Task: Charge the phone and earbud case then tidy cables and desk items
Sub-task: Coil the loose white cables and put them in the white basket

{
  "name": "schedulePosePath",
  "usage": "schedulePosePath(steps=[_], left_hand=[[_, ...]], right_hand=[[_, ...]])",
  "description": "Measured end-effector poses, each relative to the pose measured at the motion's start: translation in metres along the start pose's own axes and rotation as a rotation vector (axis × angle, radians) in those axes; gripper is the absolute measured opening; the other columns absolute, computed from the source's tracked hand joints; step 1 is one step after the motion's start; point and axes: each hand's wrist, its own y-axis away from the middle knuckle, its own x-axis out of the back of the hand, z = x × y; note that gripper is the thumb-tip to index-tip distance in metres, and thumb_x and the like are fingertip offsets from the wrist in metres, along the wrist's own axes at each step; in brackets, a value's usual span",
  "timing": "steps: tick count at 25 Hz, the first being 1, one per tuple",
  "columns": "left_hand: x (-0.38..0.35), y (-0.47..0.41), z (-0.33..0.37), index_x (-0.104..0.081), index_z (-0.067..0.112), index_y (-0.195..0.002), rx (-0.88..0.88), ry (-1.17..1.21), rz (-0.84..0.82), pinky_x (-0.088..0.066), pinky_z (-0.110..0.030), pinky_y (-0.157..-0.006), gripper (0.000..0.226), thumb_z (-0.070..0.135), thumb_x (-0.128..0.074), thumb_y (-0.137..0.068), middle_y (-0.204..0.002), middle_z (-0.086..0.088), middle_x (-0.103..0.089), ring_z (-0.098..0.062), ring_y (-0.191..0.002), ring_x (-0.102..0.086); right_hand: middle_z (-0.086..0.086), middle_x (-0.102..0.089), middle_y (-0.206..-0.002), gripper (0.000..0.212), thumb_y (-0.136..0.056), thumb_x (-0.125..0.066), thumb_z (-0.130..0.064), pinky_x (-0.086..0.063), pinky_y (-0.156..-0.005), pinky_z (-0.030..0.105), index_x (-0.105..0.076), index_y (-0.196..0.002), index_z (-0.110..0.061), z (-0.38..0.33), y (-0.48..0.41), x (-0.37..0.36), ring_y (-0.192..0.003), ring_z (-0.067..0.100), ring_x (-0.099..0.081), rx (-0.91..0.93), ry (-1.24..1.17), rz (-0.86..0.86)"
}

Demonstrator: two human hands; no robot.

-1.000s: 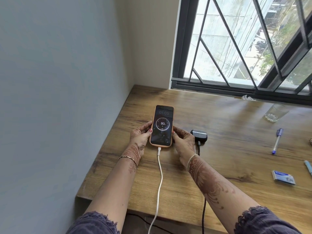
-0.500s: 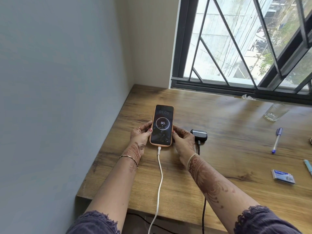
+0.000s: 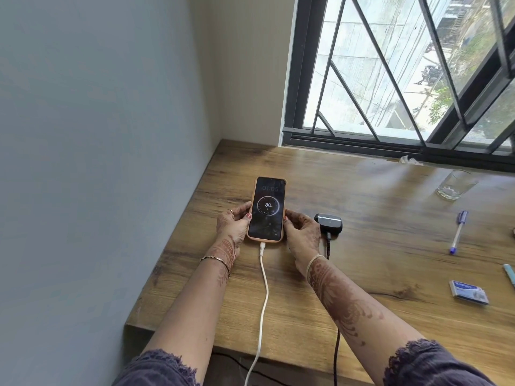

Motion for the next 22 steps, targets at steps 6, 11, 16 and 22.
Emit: schedulePosePath(steps=[6,11,16,22], left_hand=[[-0.0010,0.0008,0.0006,-0.067,0.001,-0.111,-0.024,-0.085,0.044,-0.052,-0.021,-0.088,0.028,-0.007,-0.060,-0.085,-0.108,-0.010,-0.069,-0.012,-0.092,-0.063],[0.0013,-0.0035,0.0010,-0.069,0.004,-0.108,-0.001,-0.126,0.042,-0.053,-0.016,-0.080,0.026,-0.005,-0.061,-0.085,-0.107,-0.010,-0.069,-0.010,-0.087,-0.065],[-0.0027,-0.0012,0.0054,-0.065,-0.004,-0.112,0.019,-0.110,0.052,-0.052,-0.009,-0.069,0.027,-0.007,-0.059,-0.086,-0.101,-0.012,-0.066,-0.004,-0.074,-0.060],[-0.0045,-0.0040,0.0032,-0.072,0.011,-0.104,-0.008,-0.277,0.094,-0.052,-0.034,-0.096,0.022,0.004,-0.064,-0.085,-0.104,-0.006,-0.072,-0.015,-0.095,-0.067]], right_hand=[[-0.002,-0.073,-0.100,0.022,-0.087,-0.065,-0.019,-0.054,-0.091,0.030,-0.072,-0.108,-0.022,-0.0016,0.0102,-0.0012,-0.093,0.010,-0.067,0.123,0.185,0.038],[0.000,-0.072,-0.107,0.025,-0.089,-0.062,-0.022,-0.051,-0.096,0.036,-0.071,-0.112,-0.023,-0.0023,0.0099,-0.0067,-0.101,0.014,-0.065,0.118,0.252,0.043],[0.004,-0.071,-0.109,0.026,-0.091,-0.059,-0.022,-0.047,-0.099,0.031,-0.070,-0.114,-0.020,-0.0066,0.0096,-0.0064,-0.106,0.018,-0.063,0.117,0.346,0.048],[0.004,-0.069,-0.111,0.026,-0.092,-0.057,-0.024,-0.046,-0.098,0.029,-0.070,-0.115,-0.022,-0.0068,0.0066,-0.0044,-0.106,0.019,-0.061,0.136,0.416,0.021]])
